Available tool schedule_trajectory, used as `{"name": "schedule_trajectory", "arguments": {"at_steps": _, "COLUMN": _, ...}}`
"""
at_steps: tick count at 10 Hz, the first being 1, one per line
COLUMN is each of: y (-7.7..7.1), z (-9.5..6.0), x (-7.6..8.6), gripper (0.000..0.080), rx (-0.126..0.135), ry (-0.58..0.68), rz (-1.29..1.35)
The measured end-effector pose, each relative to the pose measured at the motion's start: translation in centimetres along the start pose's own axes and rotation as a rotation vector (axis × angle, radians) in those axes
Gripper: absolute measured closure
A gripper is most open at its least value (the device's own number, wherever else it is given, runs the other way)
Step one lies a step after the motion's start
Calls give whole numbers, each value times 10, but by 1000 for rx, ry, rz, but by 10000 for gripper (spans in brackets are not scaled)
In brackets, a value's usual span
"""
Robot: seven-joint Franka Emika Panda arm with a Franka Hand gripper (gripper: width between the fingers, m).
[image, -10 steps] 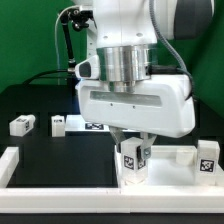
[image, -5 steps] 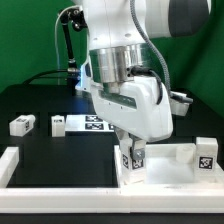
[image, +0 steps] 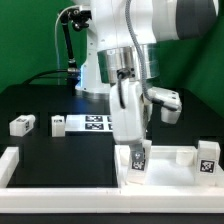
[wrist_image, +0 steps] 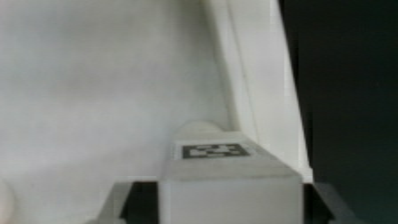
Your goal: Assemble square table
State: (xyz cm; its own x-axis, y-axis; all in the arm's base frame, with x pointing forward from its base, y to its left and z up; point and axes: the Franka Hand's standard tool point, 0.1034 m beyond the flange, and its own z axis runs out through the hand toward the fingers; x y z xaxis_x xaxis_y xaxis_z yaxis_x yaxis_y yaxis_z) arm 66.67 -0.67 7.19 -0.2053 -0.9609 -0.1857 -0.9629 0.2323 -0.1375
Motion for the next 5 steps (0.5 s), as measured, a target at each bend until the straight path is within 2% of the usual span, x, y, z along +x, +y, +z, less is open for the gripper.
{"name": "schedule_trajectory", "arguments": {"at_steps": 1, "y": 1, "z": 1, "x": 0, "gripper": 503, "rx": -11, "ry": 8, "rz": -98}}
{"name": "schedule_trajectory", "arguments": {"at_steps": 2, "y": 4, "z": 1, "x": 1, "gripper": 306, "rx": -51, "ry": 18, "rz": -342}}
{"name": "schedule_trajectory", "arguments": {"at_steps": 3, "y": 5, "z": -2, "x": -2, "gripper": 184, "rx": -88, "ry": 11, "rz": -542}}
{"name": "schedule_trajectory", "arguments": {"at_steps": 4, "y": 6, "z": -2, "x": -4, "gripper": 184, "rx": -110, "ry": 5, "rz": -697}}
{"name": "schedule_trajectory", "arguments": {"at_steps": 5, "y": 5, "z": -2, "x": -2, "gripper": 160, "rx": -105, "ry": 8, "rz": -733}}
